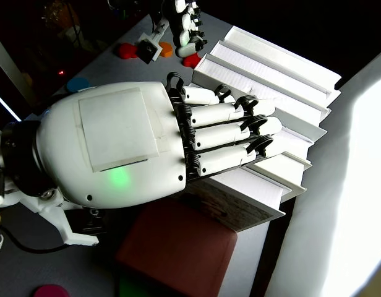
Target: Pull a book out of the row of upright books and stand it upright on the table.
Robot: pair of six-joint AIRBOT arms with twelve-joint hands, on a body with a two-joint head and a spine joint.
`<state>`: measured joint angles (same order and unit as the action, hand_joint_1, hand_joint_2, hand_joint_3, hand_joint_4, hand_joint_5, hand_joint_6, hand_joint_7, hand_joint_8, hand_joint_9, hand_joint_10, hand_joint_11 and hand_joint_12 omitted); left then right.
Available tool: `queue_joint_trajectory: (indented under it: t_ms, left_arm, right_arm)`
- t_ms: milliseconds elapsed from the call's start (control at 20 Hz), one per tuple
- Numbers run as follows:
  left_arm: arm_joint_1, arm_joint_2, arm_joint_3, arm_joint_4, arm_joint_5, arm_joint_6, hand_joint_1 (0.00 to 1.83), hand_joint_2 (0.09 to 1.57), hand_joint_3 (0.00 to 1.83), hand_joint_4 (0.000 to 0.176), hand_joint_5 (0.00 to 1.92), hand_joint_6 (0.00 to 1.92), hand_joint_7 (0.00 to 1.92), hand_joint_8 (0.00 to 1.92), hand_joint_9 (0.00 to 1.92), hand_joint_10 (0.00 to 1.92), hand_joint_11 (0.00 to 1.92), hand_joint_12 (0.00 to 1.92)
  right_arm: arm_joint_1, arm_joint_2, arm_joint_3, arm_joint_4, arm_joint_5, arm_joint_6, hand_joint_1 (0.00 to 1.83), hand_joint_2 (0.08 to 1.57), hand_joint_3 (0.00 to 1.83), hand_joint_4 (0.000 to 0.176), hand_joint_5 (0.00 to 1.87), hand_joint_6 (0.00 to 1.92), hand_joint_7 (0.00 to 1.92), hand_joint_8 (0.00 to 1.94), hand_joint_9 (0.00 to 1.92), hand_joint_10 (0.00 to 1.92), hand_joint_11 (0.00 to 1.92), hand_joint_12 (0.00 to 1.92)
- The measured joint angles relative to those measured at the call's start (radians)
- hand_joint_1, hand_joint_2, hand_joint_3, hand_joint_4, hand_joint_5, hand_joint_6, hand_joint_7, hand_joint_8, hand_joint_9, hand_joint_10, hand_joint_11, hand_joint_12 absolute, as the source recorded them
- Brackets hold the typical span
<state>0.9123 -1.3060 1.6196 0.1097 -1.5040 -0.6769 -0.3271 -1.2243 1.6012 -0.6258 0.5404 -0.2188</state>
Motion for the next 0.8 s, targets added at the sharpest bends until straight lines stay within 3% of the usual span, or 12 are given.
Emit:
queue_joint_trajectory:
  t_ms: [50, 150, 200, 250, 300, 350, 450, 550, 600, 800]
  left_arm:
    - [0.002, 0.000, 0.000, -0.001, 0.000, 0.000, 1.02, 0.79, 0.00, 0.000, 0.36, 0.01, 0.30, 0.00, 0.34, 0.00, 0.00, 1.07]
    - [0.006, 0.000, 0.000, -0.010, 0.000, 0.000, 1.03, 0.78, 0.00, 0.017, 0.38, 0.01, 0.33, 0.01, 0.35, 0.01, 0.00, 1.10]
    - [0.013, 0.000, -0.002, -0.017, -0.003, 0.000, 1.03, 0.78, 0.00, 0.016, 0.37, 0.00, 0.33, 0.01, 0.35, 0.01, 0.00, 1.10]
    - [0.018, 0.000, -0.002, -0.018, -0.003, 0.000, 1.03, 0.78, 0.00, 0.024, 0.37, 0.00, 0.33, 0.00, 0.35, 0.01, 0.00, 1.10]
    - [0.023, 0.000, -0.009, -0.028, -0.005, 0.000, 1.03, 0.78, 0.00, 0.024, 0.36, 0.00, 0.32, 0.00, 0.34, 0.00, 0.00, 1.11]
    - [0.030, 0.000, -0.012, -0.039, -0.011, 0.000, 1.01, 0.79, 0.00, 0.015, 0.35, 0.00, 0.30, 0.00, 0.34, 0.00, 0.00, 1.11]
    - [0.040, 0.000, -0.017, -0.047, -0.015, 0.000, 1.01, 0.77, 0.00, 0.000, 0.36, 0.00, 0.34, 0.01, 0.37, 0.01, 0.00, 1.19]
    - [0.053, 0.000, -0.017, -0.058, -0.022, 0.000, 0.97, 0.75, 0.00, 0.000, 0.37, 0.01, 0.34, 0.00, 0.38, 0.01, 0.00, 1.22]
    - [0.057, 0.000, -0.021, -0.073, -0.023, 0.000, 1.00, 0.77, 0.00, 0.019, 0.36, 0.00, 0.33, 0.00, 0.37, 0.00, 0.00, 1.15]
    - [0.080, -0.001, -0.027, -0.089, -0.043, 0.000, 1.01, 0.78, 0.00, 0.007, 0.39, 0.01, 0.34, 0.00, 0.38, 0.00, 0.00, 1.19]
  right_arm:
    - [0.000, 0.001, -0.005, -0.003, -0.001, 0.006, 0.52, 1.21, 0.00, 0.072, 0.53, 0.01, 0.00, 0.00, 0.00, 0.00, 0.00, 0.00]
    - [0.001, 0.015, -0.030, -0.020, -0.001, 0.008, 0.53, 1.22, 0.01, 0.067, 0.54, 0.01, 0.00, 0.00, 0.00, 0.00, 0.00, 0.00]
    - [0.001, 0.035, -0.055, -0.034, 0.000, 0.009, 0.55, 1.22, 0.01, 0.053, 0.55, 0.01, 0.00, 0.00, 0.00, 0.00, 0.00, 0.00]
    - [0.001, 0.055, -0.077, -0.050, 0.002, 0.009, 0.59, 1.21, 0.00, 0.055, 0.56, 0.01, 0.00, 0.00, 0.00, 0.00, 0.00, 0.00]
    - [0.001, 0.078, -0.103, -0.073, 0.001, 0.009, 0.65, 1.20, 0.00, 0.026, 0.57, 0.01, 0.00, 0.00, 0.00, 0.00, 0.00, 0.00]
    - [0.001, 0.089, -0.127, -0.091, 0.004, 0.010, 0.45, 1.17, 0.00, 0.052, 0.57, 0.01, 0.00, 0.00, 0.00, 0.00, 0.00, 0.00]
    - [0.001, 0.127, -0.192, -0.128, 0.018, 0.008, 0.25, 1.14, 0.00, 0.092, 0.50, 0.00, 0.00, 0.00, 0.00, 0.00, 0.00, 0.00]
    - [0.001, 0.179, -0.269, -0.171, 0.043, -0.011, 0.11, 1.11, 0.00, 0.134, 0.46, 0.00, 0.00, 0.00, 0.00, 0.00, 0.00, 0.00]
    - [0.000, 0.198, -0.300, -0.193, 0.047, -0.015, 0.15, 1.15, 0.00, 0.174, 0.35, 0.00, 0.00, 0.00, 0.00, 0.00, 0.00, 0.00]
    - [-0.049, 0.225, -0.370, -0.225, 0.099, -0.023, 0.08, 1.16, 0.00, 0.176, 0.31, 0.01, 0.00, 0.00, 0.00, 0.00, 0.00, 0.00]
